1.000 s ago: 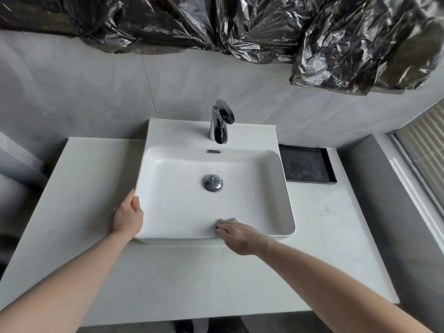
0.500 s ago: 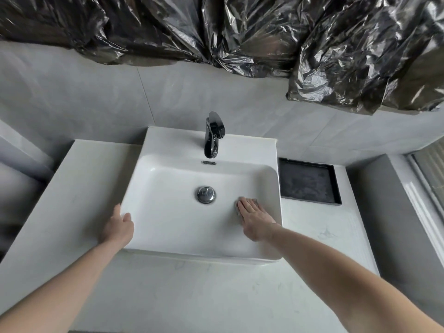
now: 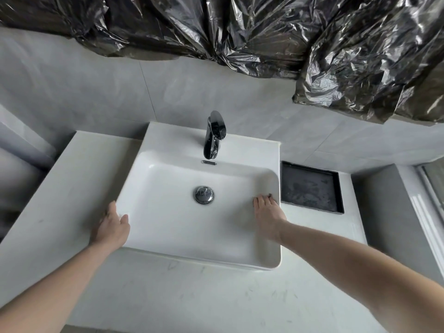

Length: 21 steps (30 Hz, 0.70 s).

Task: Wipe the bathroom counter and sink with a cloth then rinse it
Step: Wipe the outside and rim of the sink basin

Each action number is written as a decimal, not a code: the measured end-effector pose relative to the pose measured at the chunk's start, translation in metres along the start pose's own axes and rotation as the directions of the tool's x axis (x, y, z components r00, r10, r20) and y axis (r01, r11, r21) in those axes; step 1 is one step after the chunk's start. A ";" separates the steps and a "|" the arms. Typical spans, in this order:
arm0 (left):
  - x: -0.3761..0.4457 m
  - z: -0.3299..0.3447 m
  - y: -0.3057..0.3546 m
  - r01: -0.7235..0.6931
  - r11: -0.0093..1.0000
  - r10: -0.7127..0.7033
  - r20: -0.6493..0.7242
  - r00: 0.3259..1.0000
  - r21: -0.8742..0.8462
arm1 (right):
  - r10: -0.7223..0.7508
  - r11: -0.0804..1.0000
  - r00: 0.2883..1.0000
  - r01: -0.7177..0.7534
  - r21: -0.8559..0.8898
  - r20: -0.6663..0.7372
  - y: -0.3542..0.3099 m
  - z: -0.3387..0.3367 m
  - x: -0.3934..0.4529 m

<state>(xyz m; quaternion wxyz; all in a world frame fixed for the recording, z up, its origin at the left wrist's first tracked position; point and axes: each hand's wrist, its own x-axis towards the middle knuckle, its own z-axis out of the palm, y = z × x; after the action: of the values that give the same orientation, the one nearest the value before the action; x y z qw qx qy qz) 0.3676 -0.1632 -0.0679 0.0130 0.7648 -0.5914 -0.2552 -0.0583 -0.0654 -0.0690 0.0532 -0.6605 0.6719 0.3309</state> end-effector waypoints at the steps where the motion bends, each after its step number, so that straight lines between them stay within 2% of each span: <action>1: 0.000 -0.001 0.000 -0.003 1.000 0.003 0.007 1.000 -0.003 | -0.029 0.997 0.999 0.030 -0.077 0.014 0.001 -0.003 -0.011; 3: 0.000 -0.002 -0.001 -0.007 1.000 0.007 0.022 1.000 -0.011 | -0.074 0.983 0.995 0.084 -0.163 0.067 -0.001 -0.012 -0.033; 5: 0.001 -0.003 -0.002 -0.015 1.000 0.016 0.032 0.999 -0.018 | -0.126 0.979 0.981 0.147 -0.141 0.145 -0.006 -0.023 -0.054; 7: 0.001 -0.003 -0.003 -0.023 1.000 0.023 0.040 0.999 -0.017 | -0.200 0.978 0.958 0.207 -0.015 0.207 -0.015 -0.033 -0.075; 9: 0.000 -0.004 -0.004 -0.028 0.999 0.028 0.049 0.998 -0.016 | -0.263 0.958 0.932 0.222 0.181 0.249 -0.029 -0.038 -0.093; 11: -0.001 -0.006 -0.003 -0.033 0.999 0.033 0.052 0.998 -0.010 | -0.265 0.911 0.920 0.141 0.389 0.287 -0.040 -0.036 -0.107; 13: -0.001 -0.006 -0.003 -0.042 0.999 0.042 0.051 0.998 -0.001 | -0.196 0.812 0.946 0.008 0.584 0.259 -0.046 -0.029 -0.114; 15: 0.000 -0.006 -0.003 -0.046 0.999 0.046 0.042 0.998 0.006 | -0.148 0.728 0.966 -0.038 0.684 0.211 -0.052 -0.030 -0.115; 21: -0.001 -0.008 0.000 -0.065 0.998 0.065 0.008 0.998 0.020 | -0.309 0.516 0.951 0.162 0.841 0.007 -0.129 -0.083 -0.109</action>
<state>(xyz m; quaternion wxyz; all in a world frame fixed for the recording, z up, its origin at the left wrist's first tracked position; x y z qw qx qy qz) 0.3709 -0.1643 -0.0606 0.0116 0.7442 -0.6187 -0.2516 0.1048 -0.0038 0.0024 0.4557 -0.6130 0.6453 0.0134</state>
